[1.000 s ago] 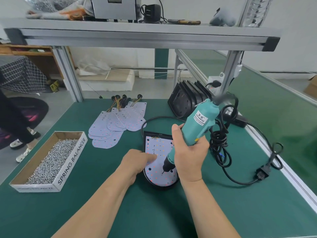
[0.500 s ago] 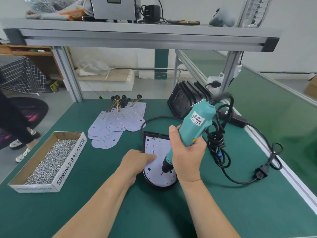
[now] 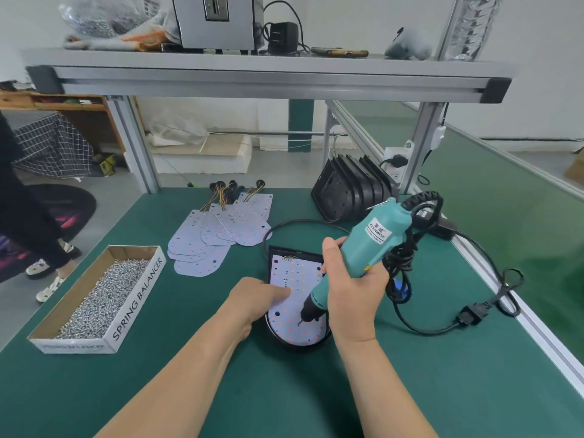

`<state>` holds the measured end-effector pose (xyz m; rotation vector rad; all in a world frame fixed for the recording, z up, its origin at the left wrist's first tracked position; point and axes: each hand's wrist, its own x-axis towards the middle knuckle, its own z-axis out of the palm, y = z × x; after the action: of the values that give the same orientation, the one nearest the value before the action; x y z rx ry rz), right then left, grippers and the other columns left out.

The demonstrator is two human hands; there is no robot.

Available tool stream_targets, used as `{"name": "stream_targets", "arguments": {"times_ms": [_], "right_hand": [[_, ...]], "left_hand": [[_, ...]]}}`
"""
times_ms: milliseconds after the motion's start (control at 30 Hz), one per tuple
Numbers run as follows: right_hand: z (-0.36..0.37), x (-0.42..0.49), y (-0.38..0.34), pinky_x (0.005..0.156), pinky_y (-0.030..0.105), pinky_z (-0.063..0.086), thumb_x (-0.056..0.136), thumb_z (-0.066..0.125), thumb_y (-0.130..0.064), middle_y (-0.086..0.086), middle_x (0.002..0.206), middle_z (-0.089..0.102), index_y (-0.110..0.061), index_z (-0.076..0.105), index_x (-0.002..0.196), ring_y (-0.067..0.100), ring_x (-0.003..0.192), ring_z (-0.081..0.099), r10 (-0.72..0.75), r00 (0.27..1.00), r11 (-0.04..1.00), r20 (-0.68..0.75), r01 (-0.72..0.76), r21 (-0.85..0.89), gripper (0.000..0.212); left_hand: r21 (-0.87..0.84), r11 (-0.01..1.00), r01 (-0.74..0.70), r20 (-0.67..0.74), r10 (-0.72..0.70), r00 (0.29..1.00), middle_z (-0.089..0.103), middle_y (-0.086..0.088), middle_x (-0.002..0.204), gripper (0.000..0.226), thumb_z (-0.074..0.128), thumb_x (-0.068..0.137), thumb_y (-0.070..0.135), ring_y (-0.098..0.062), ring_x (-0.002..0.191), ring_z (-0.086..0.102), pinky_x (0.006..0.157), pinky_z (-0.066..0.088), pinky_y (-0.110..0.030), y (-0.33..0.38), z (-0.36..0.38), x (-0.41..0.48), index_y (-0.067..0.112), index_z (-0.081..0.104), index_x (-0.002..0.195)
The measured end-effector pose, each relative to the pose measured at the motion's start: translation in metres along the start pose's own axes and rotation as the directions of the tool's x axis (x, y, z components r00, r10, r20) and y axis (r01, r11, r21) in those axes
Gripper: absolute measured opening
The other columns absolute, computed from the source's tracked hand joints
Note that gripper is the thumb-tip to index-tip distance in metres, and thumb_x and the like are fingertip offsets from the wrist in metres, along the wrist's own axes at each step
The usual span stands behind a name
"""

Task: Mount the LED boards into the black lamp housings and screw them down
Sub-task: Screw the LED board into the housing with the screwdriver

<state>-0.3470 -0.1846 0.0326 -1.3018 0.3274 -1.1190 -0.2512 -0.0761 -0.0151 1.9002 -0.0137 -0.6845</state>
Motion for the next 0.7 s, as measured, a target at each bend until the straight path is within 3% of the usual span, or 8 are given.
{"name": "stream_targets", "arguments": {"times_ms": [133,300,400,467,533,567,633,700], "right_hand": [[-0.001,-0.005,-0.008,0.059,0.033,0.049,0.079,0.071,-0.036,0.001,0.059,0.055,-0.021,0.062,0.068,0.020,0.057,0.051,-0.029,0.999,1.000,-0.016,0.028,-0.010,0.020],[0.002,-0.002,-0.024,0.057,0.024,0.046,0.080,0.072,-0.029,-0.004,0.058,0.054,-0.015,0.061,0.071,0.014,0.055,0.049,-0.097,0.982,0.995,0.165,0.093,0.032,0.020],[0.004,0.003,-0.031,0.057,0.020,0.045,0.080,0.072,-0.022,-0.001,0.056,0.053,-0.021,0.062,0.067,0.014,0.053,0.049,-0.047,0.982,0.988,0.183,0.018,0.155,0.016],[0.004,0.007,-0.034,0.057,0.020,0.044,0.080,0.072,-0.023,-0.001,0.055,0.052,-0.024,0.062,0.066,0.013,0.053,0.049,-0.007,0.994,0.983,0.112,-0.013,0.181,0.017],[0.004,0.011,-0.034,0.057,0.021,0.042,0.081,0.073,-0.023,-0.001,0.054,0.051,-0.027,0.065,0.064,0.012,0.053,0.048,0.054,0.999,0.978,-0.002,-0.052,0.201,0.019],[0.004,0.012,-0.035,0.056,0.021,0.042,0.080,0.073,-0.025,-0.002,0.054,0.052,-0.028,0.066,0.061,0.012,0.053,0.048,0.092,0.994,0.974,-0.066,-0.075,0.216,0.021],[0.004,0.015,-0.035,0.054,0.023,0.040,0.080,0.074,-0.028,-0.003,0.053,0.053,-0.029,0.065,0.057,0.011,0.052,0.047,0.150,0.974,0.964,-0.168,-0.106,0.245,0.025],[0.004,0.019,-0.035,0.054,0.025,0.040,0.082,0.074,-0.029,-0.002,0.054,0.054,-0.026,0.063,0.060,0.012,0.052,0.047,0.191,0.951,0.951,-0.242,-0.119,0.284,0.024]], "left_hand": [[0.098,0.995,-0.031,-0.004,0.032,0.999,0.052,-0.003,0.077,0.031,0.076,0.080,0.038,-0.017,0.059,0.037,0.054,0.024,-0.028,0.001,-0.007,-0.010,0.013,0.058,0.084],[0.101,0.994,-0.041,0.047,0.036,0.998,0.048,-0.004,0.073,0.023,0.077,0.077,0.025,-0.019,0.061,0.031,0.054,0.019,-0.028,-0.001,-0.010,-0.015,0.015,0.057,0.082],[0.183,0.981,-0.065,0.017,0.063,0.998,0.027,0.001,0.066,0.051,0.081,0.074,0.029,-0.017,0.060,0.022,0.054,0.014,-0.029,-0.001,-0.009,-0.021,0.021,0.031,0.067],[0.221,0.975,-0.035,0.025,0.030,0.999,0.026,-0.001,0.068,0.053,0.078,0.077,0.047,-0.018,0.060,0.023,0.052,0.014,-0.029,-0.001,-0.014,-0.026,0.020,0.033,0.071],[0.032,0.999,0.035,-0.016,-0.034,0.999,0.030,-0.006,0.070,0.046,0.069,0.085,0.054,-0.020,0.059,0.026,0.051,0.020,-0.027,0.000,-0.027,-0.027,0.017,0.044,0.077],[-0.179,0.982,0.054,-0.029,-0.060,0.998,0.037,-0.006,0.068,0.035,0.066,0.093,0.041,-0.019,0.056,0.033,0.051,0.028,-0.025,0.002,-0.033,-0.026,0.012,0.051,0.081],[-0.590,0.806,0.050,-0.012,-0.071,0.997,0.053,-0.015,0.080,0.008,0.050,0.097,-0.001,-0.021,0.068,0.053,0.061,0.045,-0.028,0.009,-0.045,-0.028,-0.004,0.056,0.092],[-0.758,0.651,0.036,0.026,-0.025,0.999,0.057,-0.025,0.097,0.025,0.031,0.092,-0.022,-0.029,0.086,0.061,0.067,0.054,-0.033,0.016,-0.051,-0.034,-0.013,0.054,0.096]]}}
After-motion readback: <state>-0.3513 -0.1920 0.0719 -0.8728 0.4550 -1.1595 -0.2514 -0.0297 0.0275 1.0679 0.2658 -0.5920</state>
